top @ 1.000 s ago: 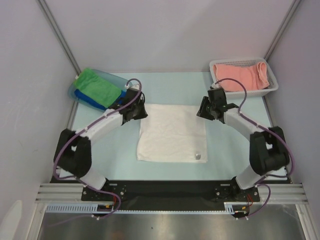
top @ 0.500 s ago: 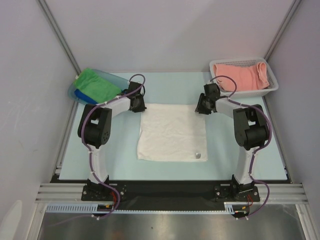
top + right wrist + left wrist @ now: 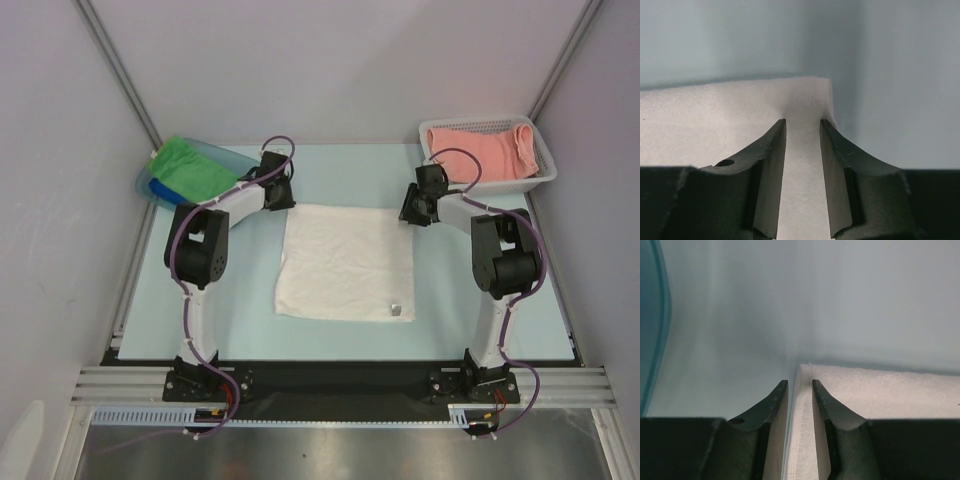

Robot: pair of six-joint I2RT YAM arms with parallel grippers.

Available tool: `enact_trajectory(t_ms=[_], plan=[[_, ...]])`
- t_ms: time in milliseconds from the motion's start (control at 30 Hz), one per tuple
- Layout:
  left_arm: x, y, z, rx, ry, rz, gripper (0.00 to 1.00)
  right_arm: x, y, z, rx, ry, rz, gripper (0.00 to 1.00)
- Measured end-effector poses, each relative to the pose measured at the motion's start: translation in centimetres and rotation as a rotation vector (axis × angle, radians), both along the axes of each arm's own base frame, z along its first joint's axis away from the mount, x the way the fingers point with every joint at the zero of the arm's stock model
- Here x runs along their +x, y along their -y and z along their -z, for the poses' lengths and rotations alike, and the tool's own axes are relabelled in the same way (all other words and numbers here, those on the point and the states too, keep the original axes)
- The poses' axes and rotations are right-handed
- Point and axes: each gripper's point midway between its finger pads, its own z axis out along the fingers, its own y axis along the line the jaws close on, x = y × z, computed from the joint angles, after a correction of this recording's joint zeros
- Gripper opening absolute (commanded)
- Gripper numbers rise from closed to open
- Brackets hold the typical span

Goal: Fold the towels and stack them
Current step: Fold the towel

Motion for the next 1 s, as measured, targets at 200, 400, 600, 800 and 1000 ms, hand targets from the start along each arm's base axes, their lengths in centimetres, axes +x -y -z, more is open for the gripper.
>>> enact_trajectory(t_ms=[200,400,600,800,1000], plan=[[0.6,0.2,-0.3,0.008,0.016,0.021,0.36,0.2,2.2,0.2,-0.079,0.000,0.034,0.41],[0.5,0.1,0.5,0.025,0.001,0.034,0.44,0.3,3.1,0.1,-0.127,0.006,0.038,0.45],[0.6,-0.2,0.8,0.049,-0.021,0.035,0.49,0.9,3.1,-0.5,-0.131,0.025,0.033,0.47],[0.5,-0.2,1.0,0.056,-0.028,0.050,0.50,1.7,2.7,-1.2,-0.116,0.057,0.023,0.46],[0.6,0.1,1.2,0.042,-0.030,0.059,0.50,2.2,2.2,-0.8,-0.099,0.060,0.010,0.45]])
